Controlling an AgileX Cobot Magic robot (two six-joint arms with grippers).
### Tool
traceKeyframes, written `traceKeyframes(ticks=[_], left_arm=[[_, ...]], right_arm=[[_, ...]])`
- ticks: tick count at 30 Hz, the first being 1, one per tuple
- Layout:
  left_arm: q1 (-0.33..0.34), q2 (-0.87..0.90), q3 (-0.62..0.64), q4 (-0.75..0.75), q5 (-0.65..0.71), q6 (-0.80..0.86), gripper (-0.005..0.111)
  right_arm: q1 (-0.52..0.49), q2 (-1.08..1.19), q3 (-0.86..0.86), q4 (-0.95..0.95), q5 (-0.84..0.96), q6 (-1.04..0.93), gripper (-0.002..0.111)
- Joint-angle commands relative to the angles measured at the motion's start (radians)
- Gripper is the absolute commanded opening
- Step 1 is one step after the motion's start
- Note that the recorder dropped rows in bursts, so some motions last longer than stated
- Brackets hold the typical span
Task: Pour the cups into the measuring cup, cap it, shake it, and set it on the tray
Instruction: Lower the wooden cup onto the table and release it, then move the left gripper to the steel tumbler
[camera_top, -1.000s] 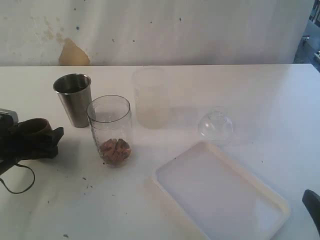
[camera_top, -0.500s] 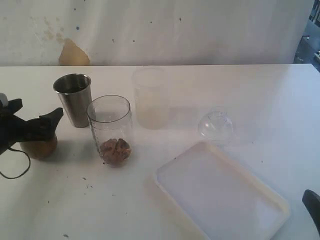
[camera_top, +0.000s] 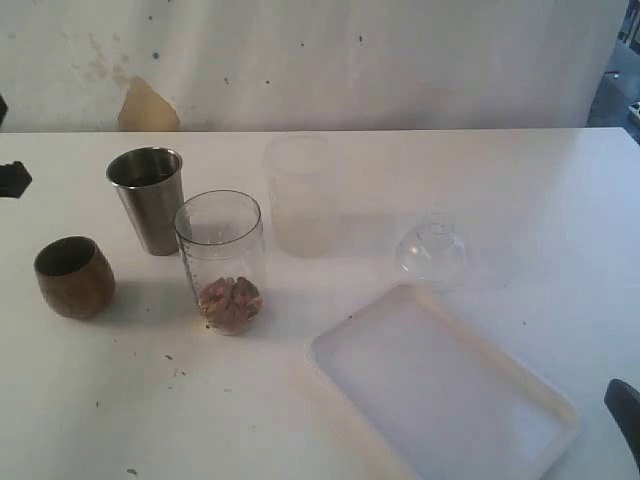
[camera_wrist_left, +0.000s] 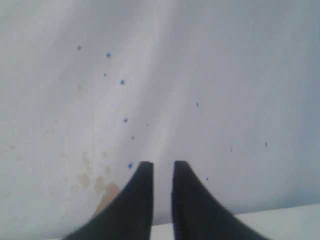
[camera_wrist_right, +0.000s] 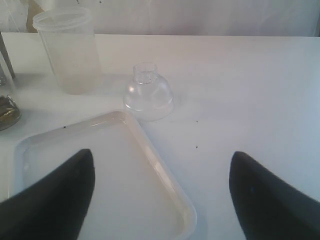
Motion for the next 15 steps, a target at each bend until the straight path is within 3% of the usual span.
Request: traceKeyframes(ticks=[1,10,13,15], left_arm=[[0.001,-0.136,0.021,0.059,-0.01,-0.029,0.0],[0.001,-0.379,-0.012,0.042,0.378,-0.089,0.0],[0.001,-0.345,-0.071,0.18,0.467,-0.173,0.001],[0.001,-0.301,-0.101,0.278,0.465,-0.278,0.01]], right_arm=[[-0.005,-0.006,0.005,0.0,-0.009,-0.001,0.069],[-0.005,-0.006,0.005,0.0,-0.009,-0.001,0.069],[-0.005,-0.006,0.005,0.0,-0.009,-0.001,0.069],[-0.005,-0.006,0.005,0.0,-0.009,-0.001,0.069]])
